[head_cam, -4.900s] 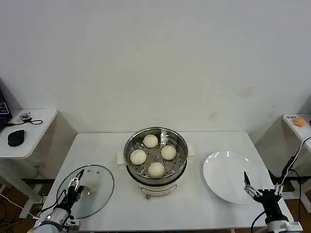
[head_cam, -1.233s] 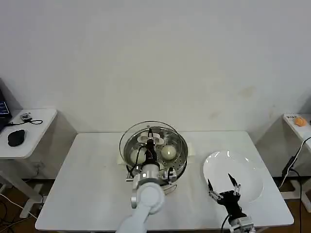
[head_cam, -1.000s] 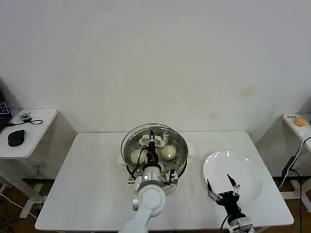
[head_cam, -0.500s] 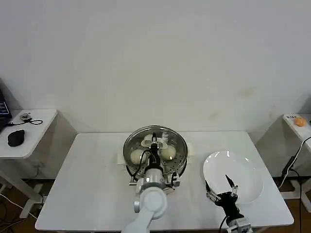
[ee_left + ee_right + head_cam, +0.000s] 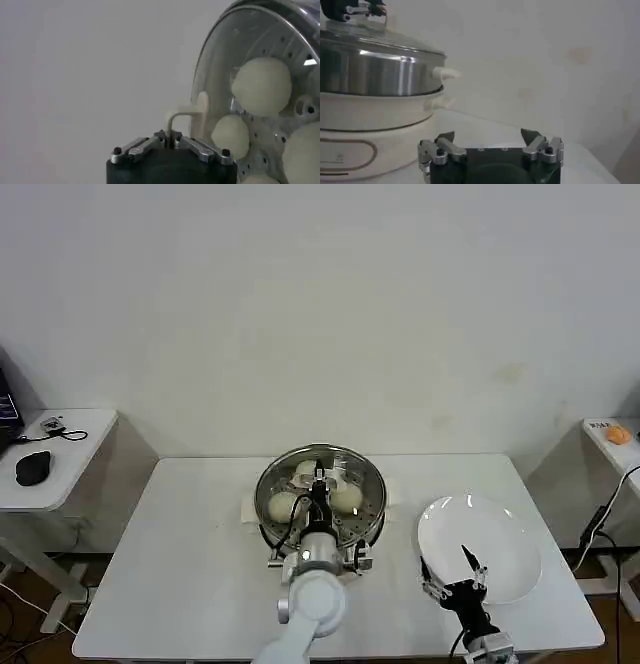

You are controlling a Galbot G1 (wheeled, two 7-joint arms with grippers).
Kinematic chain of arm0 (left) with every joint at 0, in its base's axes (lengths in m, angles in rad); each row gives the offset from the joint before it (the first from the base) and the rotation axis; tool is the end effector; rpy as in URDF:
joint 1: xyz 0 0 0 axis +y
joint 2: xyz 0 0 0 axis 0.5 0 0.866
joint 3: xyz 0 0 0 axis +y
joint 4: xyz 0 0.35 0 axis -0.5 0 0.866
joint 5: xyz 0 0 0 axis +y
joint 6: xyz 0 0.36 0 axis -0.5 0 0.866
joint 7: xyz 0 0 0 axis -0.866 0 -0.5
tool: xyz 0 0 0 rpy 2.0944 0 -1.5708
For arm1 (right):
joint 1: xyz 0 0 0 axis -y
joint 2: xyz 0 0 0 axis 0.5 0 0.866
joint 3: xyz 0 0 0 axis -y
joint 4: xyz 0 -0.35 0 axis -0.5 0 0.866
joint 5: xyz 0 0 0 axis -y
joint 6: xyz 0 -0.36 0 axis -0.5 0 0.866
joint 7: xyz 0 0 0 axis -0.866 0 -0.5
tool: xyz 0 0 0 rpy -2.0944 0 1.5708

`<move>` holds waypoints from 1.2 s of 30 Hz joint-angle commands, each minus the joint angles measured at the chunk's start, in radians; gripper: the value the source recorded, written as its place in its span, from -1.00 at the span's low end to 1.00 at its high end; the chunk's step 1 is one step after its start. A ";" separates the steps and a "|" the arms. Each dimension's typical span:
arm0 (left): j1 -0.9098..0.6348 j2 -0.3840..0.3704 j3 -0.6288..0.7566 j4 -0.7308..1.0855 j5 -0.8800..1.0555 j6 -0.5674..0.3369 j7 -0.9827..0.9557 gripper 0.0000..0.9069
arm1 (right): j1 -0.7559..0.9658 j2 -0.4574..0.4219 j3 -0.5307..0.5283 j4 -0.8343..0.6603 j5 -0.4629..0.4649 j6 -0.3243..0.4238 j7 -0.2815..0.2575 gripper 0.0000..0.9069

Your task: Take steamed baozi put them in steamer then cover it.

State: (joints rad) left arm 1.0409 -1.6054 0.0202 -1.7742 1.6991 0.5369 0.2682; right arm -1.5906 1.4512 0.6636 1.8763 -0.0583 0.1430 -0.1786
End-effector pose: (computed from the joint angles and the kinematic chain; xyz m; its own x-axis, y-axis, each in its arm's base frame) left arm 0.3034 -0.1919 -0.2689 -0.9997 -0.0059 0.0222 0.0220 0.0304 0.9993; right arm 0.1699 -0.0764 -0.3763 -0.9867 -0.1088 0.1211 -0.1326 0.9685 -0.2108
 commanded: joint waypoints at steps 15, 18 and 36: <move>-0.009 -0.002 0.000 0.020 -0.013 -0.001 0.000 -1.00 | -0.002 0.003 -0.009 -0.002 -0.005 0.002 -0.002 1.00; -0.007 -0.002 0.001 0.016 -0.016 -0.001 -0.002 -0.84 | -0.002 0.003 -0.010 -0.002 -0.005 0.003 -0.003 1.00; 0.057 0.037 0.010 -0.115 -0.030 -0.009 0.003 1.00 | -0.007 -0.003 -0.013 -0.001 -0.005 0.004 -0.004 1.00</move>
State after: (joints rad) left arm 1.0677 -1.5950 0.0265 -1.8096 1.6772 0.5310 0.2667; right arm -1.5974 1.4479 0.6514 1.8745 -0.0643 0.1467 -0.1830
